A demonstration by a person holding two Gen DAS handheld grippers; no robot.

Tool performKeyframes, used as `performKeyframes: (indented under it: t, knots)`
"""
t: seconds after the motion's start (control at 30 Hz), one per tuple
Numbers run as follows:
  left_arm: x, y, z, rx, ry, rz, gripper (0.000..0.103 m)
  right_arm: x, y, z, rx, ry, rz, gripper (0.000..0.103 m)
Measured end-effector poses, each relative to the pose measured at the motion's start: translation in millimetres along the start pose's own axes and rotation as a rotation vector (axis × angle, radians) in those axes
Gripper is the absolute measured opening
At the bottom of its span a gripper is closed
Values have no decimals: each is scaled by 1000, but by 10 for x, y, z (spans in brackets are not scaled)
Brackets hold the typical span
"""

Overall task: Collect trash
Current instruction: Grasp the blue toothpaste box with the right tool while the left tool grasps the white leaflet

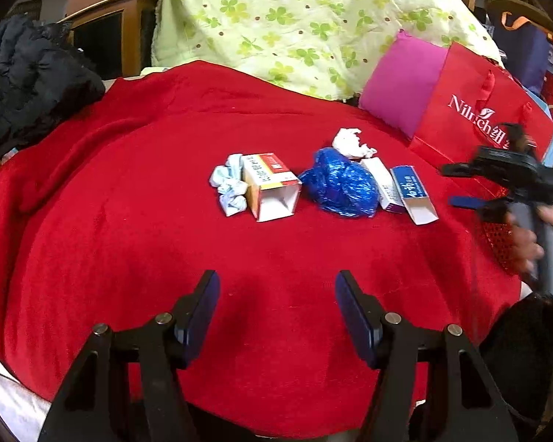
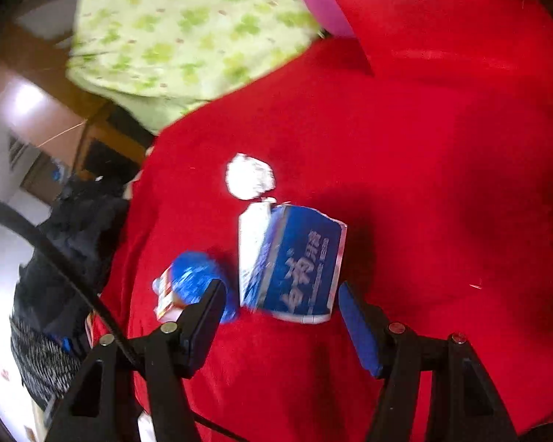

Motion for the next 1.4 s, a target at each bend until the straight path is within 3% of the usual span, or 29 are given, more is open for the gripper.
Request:
performKeyframes:
  t: [0.17,0.33,0.5,0.63,0.8,0.97,1.03,1.17,1.33,1.4]
  knots:
    - [29,-46,-10,-13,0,9,66,-312,52,-99,-34,38,74,72]
    - [25,-83,-24,-17,7,9,66,-458,214,-12,42,30,171,72]
    - [-19,-218,-113,-48,15,24,66,-297,257,94,133,-35,174,63]
    - [-120,-456,-342,-104,14,52,66,-12,250,234,214,-84,173,62]
    - [-528,-838,-835,-159,42,78,71,258,87,539,268,-58,131,61]
    - [-1160,-1170,-1301,-165,121,106,71,564,-170,861,316,-104,152,59]
    - [-1493,-1289,-1429,-159,172,78,71,670,-313,883,290,-136,131,59]
    - [-2056,-1426,-1438,-166,290,-13,71,841,-467,898,288,-200,101,59]
    - [-2405,-1461,-1337,-152,382,-65,70,798,-471,934,314,-201,66,59]
    - [-2477,-1456,-1276,-127,403,-51,58,792,-460,945,323,-207,64,59]
Point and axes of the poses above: each gripper's, at about its wrist camera, not at the fingertips, and x roughly against the way its jaws point, y to its left, z to its underside, the point moved 1 cm from there along -x, roughly the way its jaws point, and after that the axes turned 9 degrees about z, right-handed, at the moved point
